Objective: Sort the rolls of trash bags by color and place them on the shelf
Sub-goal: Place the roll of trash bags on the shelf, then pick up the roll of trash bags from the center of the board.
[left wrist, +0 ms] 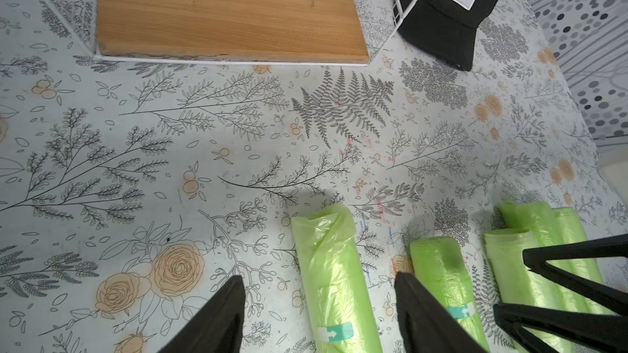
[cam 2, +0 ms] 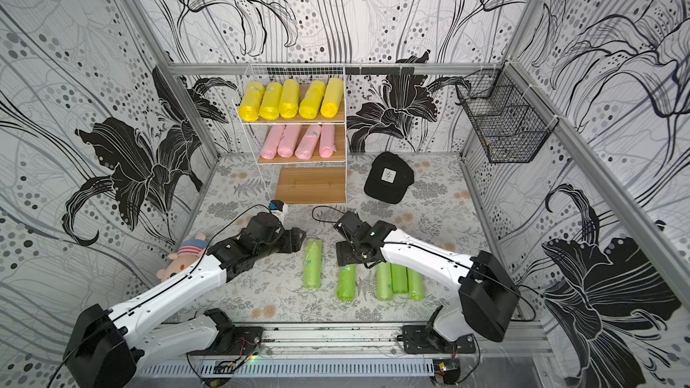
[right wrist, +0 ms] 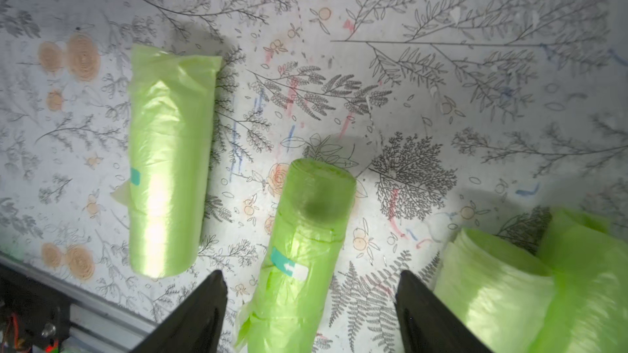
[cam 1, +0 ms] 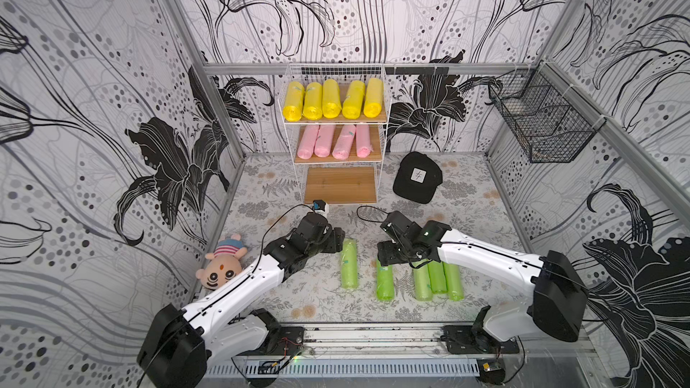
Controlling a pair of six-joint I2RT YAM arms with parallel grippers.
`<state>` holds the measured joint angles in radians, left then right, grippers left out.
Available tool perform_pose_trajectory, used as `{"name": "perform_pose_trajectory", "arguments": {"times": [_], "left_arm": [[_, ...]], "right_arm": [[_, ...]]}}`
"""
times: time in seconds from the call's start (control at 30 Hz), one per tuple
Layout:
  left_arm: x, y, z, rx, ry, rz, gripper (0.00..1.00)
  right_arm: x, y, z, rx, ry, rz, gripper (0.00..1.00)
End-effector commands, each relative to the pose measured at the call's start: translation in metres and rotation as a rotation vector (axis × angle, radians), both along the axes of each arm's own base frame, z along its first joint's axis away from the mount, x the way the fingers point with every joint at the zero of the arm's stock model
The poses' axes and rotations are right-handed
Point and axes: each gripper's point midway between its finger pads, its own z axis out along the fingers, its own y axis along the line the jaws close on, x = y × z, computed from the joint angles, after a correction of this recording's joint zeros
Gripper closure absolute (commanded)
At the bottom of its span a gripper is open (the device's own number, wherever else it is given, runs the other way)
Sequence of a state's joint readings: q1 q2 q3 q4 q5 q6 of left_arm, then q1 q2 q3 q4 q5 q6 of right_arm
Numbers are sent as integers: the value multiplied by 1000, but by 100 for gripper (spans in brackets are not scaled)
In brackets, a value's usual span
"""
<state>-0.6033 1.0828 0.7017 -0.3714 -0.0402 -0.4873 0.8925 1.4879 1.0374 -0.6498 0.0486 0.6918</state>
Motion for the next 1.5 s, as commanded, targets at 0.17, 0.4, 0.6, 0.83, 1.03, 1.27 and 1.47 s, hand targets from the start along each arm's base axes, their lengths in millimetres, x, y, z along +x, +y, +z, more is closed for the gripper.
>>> {"name": "perform_pose_trajectory", "arguments": {"times": [0.17,0.4,0.6,0.83,1.03,1.27,1.47], "left_arm": [[5,0,8,-49,-50,5,28],[4,-2,9,-65,-57,-6,28],[3,-1,12,-60,-62,-5,28],[5,-3,28,-114,-98,8,28],[2,-20,63,-375,-170,5,23],[-2,-44,96,-774,-200,-18,19],[-3,-53,103,-950,-183,-37,15]], "right_arm": [[3,9,-47,4,104,-106,20],[9,9,-69,-26,121,-150,29],[9,16,-80,1,141,-163,46],[32,11,-35,127,6,-244,58],[68,9,50,442,-250,-404,60],[99,16,133,783,-440,-549,61],[114,26,164,930,-473,-604,59]]}}
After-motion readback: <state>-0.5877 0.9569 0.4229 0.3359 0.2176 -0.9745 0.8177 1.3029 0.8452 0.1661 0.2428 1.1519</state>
